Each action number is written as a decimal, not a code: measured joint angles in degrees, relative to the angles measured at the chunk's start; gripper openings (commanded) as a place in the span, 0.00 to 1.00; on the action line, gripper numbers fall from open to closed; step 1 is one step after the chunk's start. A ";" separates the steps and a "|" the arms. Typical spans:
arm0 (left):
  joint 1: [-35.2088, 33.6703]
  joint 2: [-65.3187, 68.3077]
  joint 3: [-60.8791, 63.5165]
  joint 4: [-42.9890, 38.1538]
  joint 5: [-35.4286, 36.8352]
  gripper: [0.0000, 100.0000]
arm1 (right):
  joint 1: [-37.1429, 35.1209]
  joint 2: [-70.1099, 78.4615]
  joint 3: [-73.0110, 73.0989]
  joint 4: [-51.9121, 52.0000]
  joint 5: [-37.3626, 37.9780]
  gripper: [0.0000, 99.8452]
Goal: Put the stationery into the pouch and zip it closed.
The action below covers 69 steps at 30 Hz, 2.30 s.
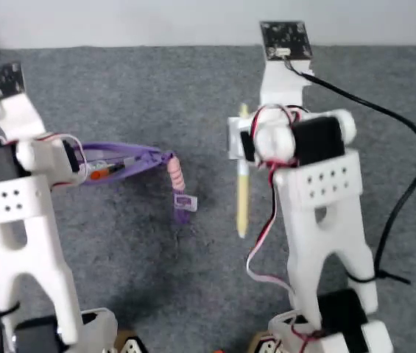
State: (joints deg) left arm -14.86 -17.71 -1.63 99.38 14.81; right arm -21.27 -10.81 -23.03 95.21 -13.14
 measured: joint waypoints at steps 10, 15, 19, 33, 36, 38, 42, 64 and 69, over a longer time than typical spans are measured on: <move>0.00 9.49 -12.57 0.00 0.00 0.02 | -13.80 -2.55 3.25 -26.46 0.00 0.01; 0.00 10.55 -13.89 0.00 0.00 0.02 | -19.34 -2.64 8.79 -43.78 4.13 0.01; 0.00 10.64 -13.98 0.00 0.00 0.02 | -21.10 -2.55 14.95 -60.84 9.05 0.01; 0.00 10.73 -13.98 0.00 0.00 0.02 | -26.11 -2.55 30.42 -89.23 17.49 0.01; 0.00 10.73 -13.98 0.00 0.00 0.02 | -25.49 -2.55 35.08 -89.49 19.08 0.01; 0.00 10.73 -13.98 0.00 0.00 0.02 | -24.70 -2.55 38.51 -89.76 21.36 0.01; 0.00 10.73 -13.98 0.00 0.00 0.02 | -24.09 -2.99 44.04 -89.67 26.99 0.01; 0.00 10.73 -13.98 0.00 0.00 0.02 | -24.00 -20.13 47.38 -69.80 29.63 0.18; 0.00 10.73 -13.98 0.00 0.00 0.02 | -24.00 -20.04 47.38 -76.04 29.10 0.03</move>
State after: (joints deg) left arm -14.86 -6.99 -15.60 99.38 14.81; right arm -45.27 -30.86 24.35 19.16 15.96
